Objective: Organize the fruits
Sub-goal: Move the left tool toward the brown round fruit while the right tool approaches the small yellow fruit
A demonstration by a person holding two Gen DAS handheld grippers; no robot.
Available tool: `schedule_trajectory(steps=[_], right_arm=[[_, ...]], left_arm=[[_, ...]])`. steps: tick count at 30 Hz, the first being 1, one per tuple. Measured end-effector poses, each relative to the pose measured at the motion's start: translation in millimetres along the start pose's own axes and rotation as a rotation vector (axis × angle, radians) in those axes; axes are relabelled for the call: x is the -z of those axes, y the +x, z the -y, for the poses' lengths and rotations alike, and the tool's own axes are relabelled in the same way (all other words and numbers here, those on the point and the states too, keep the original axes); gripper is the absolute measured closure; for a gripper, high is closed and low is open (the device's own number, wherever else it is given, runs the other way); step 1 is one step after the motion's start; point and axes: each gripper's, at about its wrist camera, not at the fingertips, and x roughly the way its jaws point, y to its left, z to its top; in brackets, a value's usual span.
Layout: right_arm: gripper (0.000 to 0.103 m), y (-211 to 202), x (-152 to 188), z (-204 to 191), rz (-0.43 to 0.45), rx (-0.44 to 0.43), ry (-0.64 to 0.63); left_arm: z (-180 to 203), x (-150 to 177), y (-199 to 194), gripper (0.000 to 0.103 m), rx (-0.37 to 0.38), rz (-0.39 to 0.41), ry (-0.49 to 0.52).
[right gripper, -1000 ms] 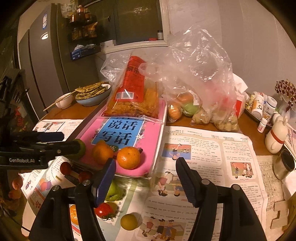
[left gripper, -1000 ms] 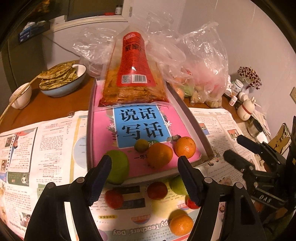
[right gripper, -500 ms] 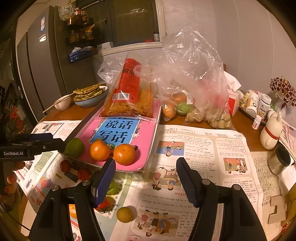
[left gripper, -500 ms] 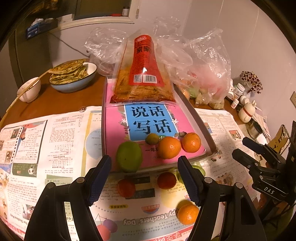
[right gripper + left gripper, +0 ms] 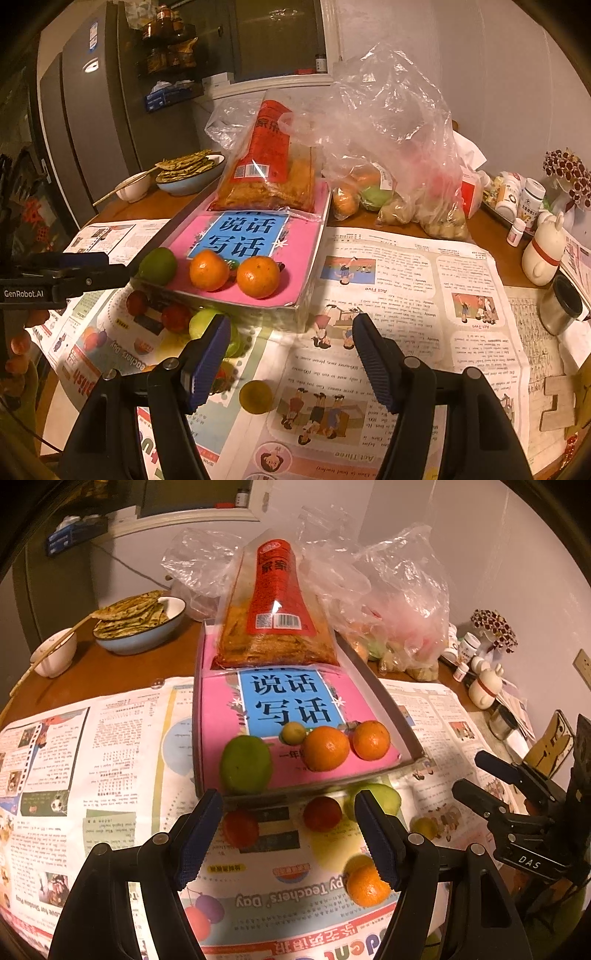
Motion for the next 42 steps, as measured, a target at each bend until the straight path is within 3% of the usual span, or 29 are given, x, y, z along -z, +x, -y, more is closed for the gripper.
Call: schedule_trajectory(steps=[42], right_arm=[[0.035, 3.1, 40.9, -14.5, -0.092, -0.001, -0.041]], left_arm=[[34.6, 47.8, 5.3, 0.028, 0.048, -0.098, 0.121]])
